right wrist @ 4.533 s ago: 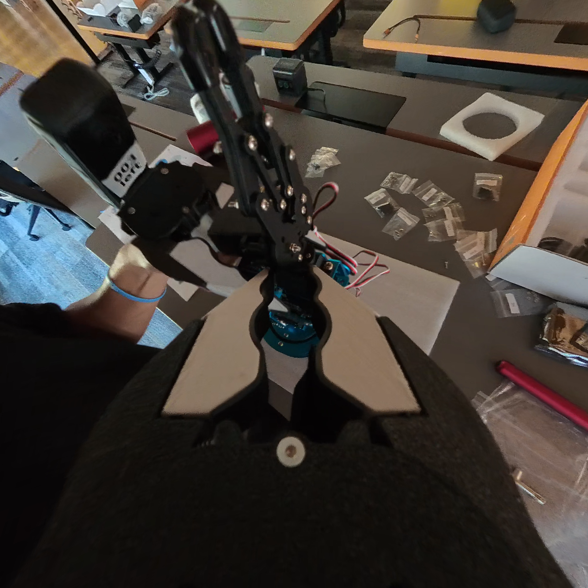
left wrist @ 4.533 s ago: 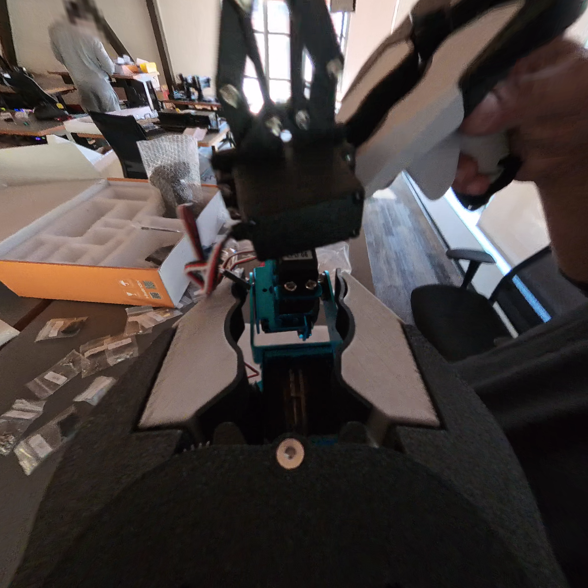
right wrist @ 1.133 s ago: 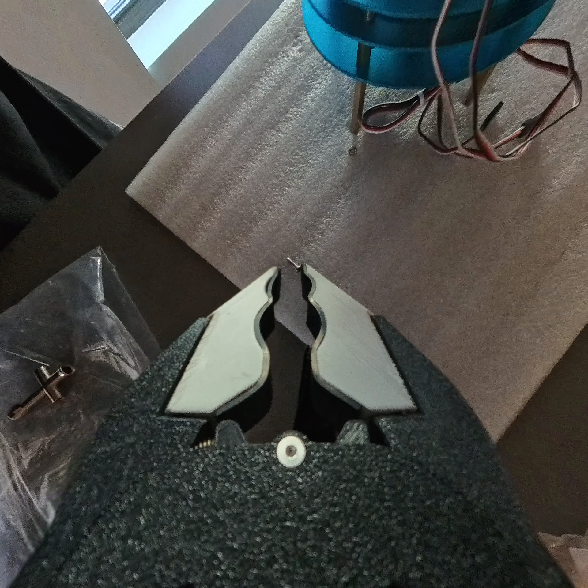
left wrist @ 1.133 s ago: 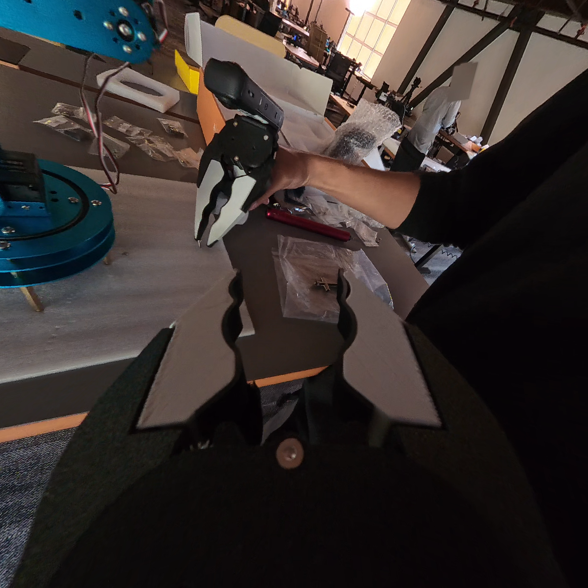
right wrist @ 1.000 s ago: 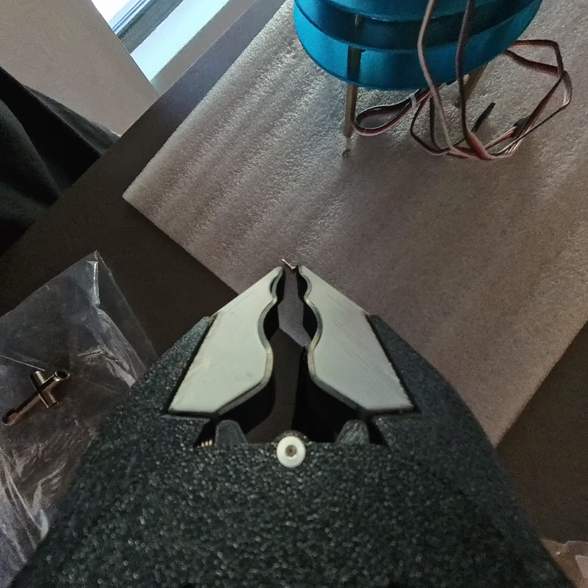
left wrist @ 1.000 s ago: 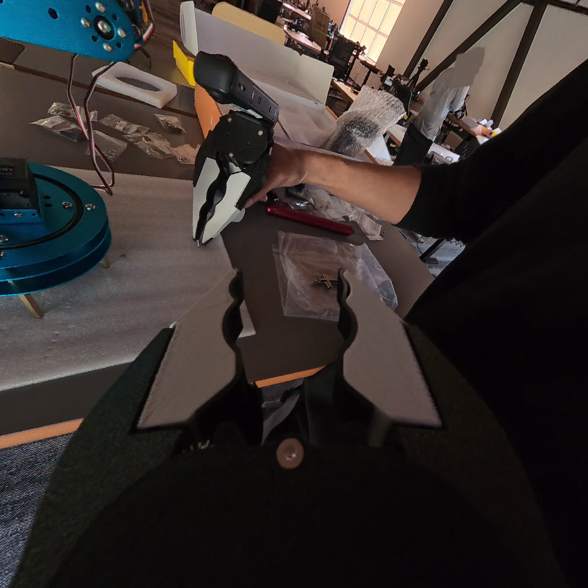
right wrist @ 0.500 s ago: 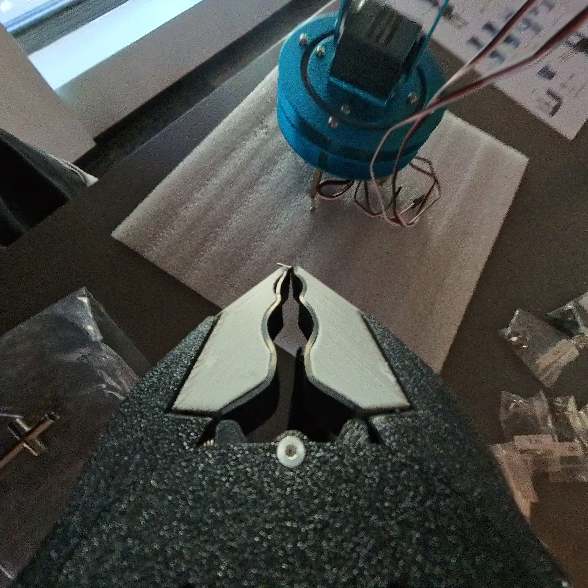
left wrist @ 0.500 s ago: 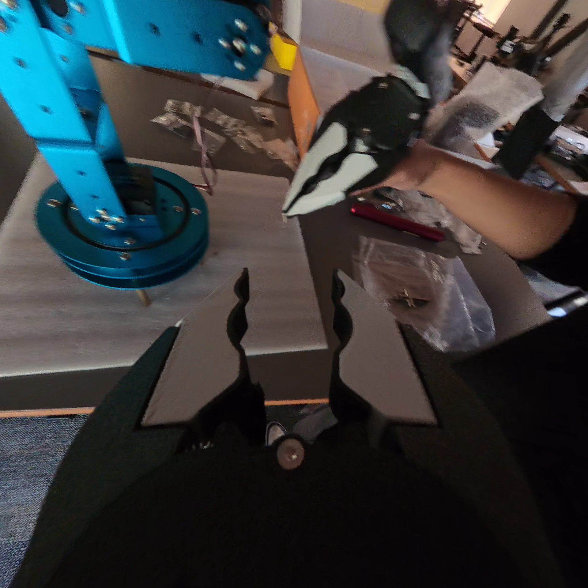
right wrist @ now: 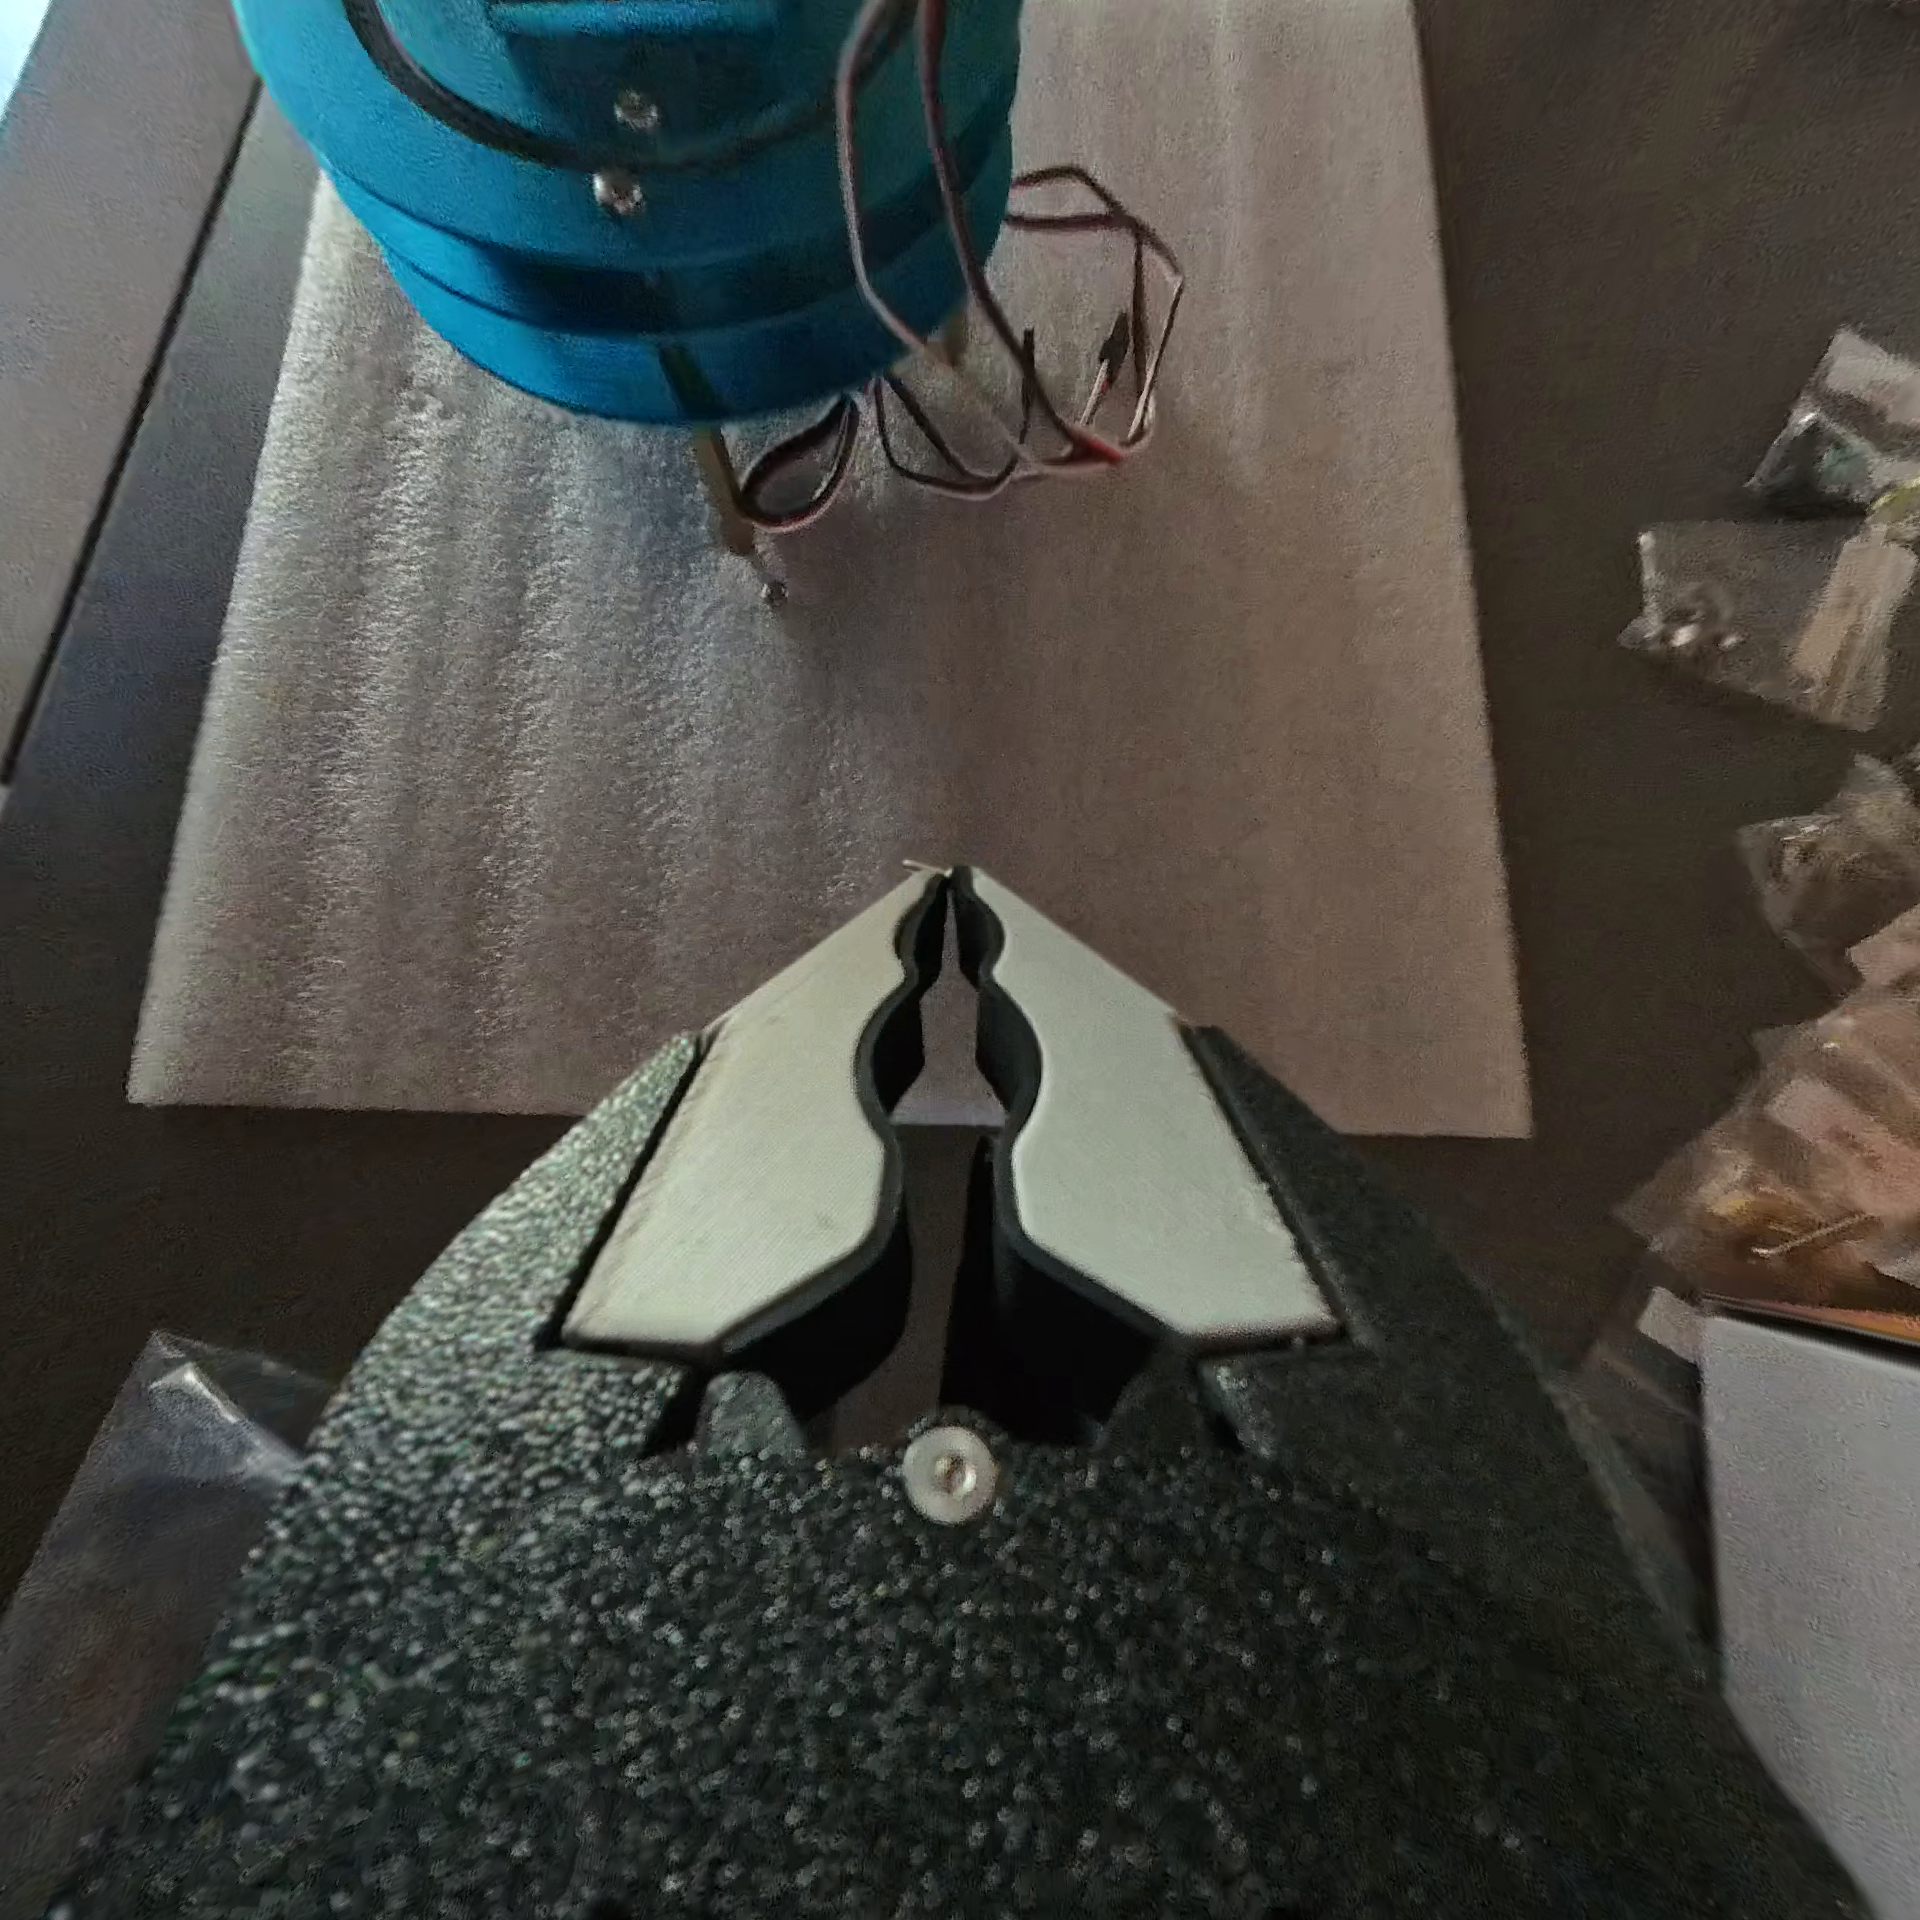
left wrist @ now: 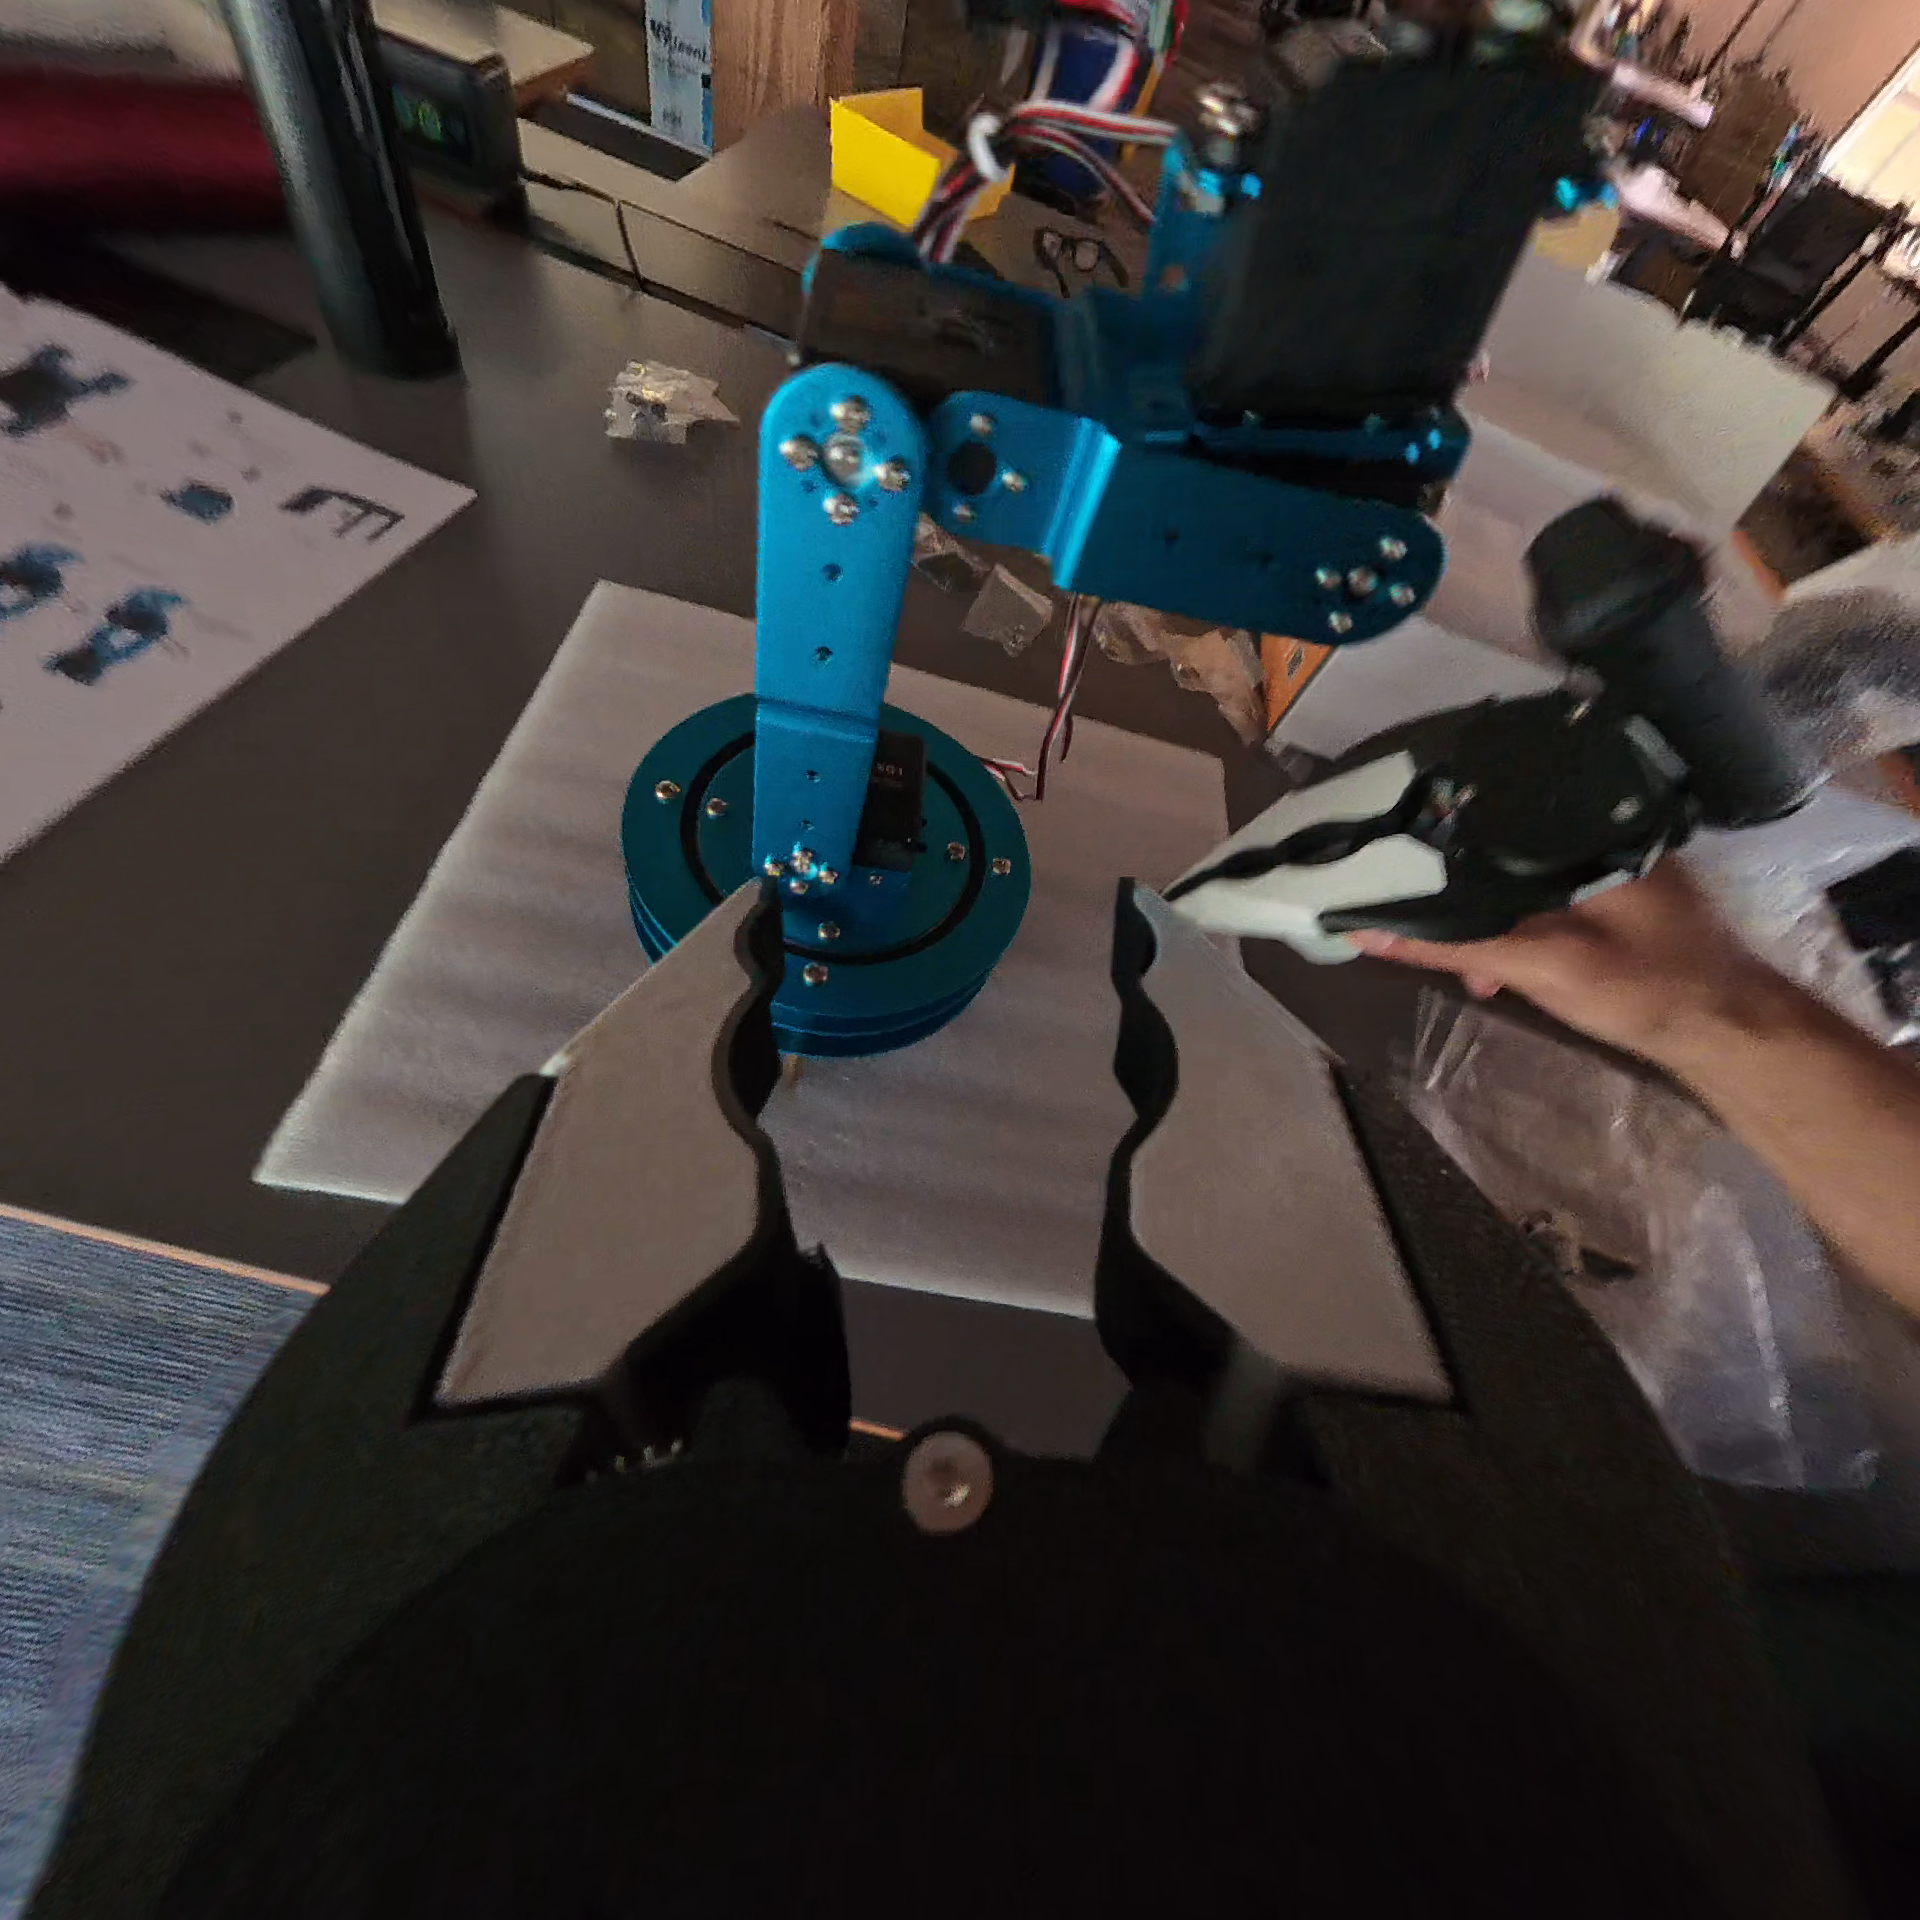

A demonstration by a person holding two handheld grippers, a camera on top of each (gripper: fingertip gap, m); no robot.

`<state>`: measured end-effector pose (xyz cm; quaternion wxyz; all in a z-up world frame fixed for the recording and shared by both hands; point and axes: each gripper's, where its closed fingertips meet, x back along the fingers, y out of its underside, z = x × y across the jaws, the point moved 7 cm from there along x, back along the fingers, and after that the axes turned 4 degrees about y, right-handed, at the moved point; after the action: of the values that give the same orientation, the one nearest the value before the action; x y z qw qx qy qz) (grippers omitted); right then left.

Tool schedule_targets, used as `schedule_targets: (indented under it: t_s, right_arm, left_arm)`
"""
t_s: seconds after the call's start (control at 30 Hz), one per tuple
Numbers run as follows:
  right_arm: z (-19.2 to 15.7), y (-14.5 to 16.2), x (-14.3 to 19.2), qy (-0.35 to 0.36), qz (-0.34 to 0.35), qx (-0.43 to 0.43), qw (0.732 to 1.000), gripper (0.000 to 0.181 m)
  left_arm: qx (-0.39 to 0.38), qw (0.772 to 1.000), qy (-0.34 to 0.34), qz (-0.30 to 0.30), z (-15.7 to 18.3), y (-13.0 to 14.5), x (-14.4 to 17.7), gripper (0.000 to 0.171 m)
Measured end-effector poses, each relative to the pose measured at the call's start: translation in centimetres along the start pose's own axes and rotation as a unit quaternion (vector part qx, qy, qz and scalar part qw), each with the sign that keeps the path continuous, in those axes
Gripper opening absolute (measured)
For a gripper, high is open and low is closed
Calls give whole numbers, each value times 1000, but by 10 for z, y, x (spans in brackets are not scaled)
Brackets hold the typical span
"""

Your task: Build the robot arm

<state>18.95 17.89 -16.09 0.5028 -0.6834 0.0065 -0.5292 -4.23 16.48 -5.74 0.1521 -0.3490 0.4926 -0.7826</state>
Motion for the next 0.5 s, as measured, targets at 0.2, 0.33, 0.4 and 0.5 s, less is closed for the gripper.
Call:
schedule_targets:
  t_s: [0.2, 0.33, 0.4, 0.5]
  right_arm:
    - [15, -13, 21, -58, 62, -68, 994, 32]
    - [27, -54, 57, -133, 209, -76, 966, 71]
    - [20, -65, 49, -153, 214, -37, 964, 81]
    - [16, -72, 29, -159, 246, 9, 956, 67]
  left_arm:
    - [54, 994, 53, 77, 17, -35, 7, 81]
    - [95, 985, 101, 100, 14, -43, 12, 93]
    - [81, 988, 94, 93, -4, -42, 7, 89]
    - [5, 996, 84, 39, -32, -30, -8, 66]
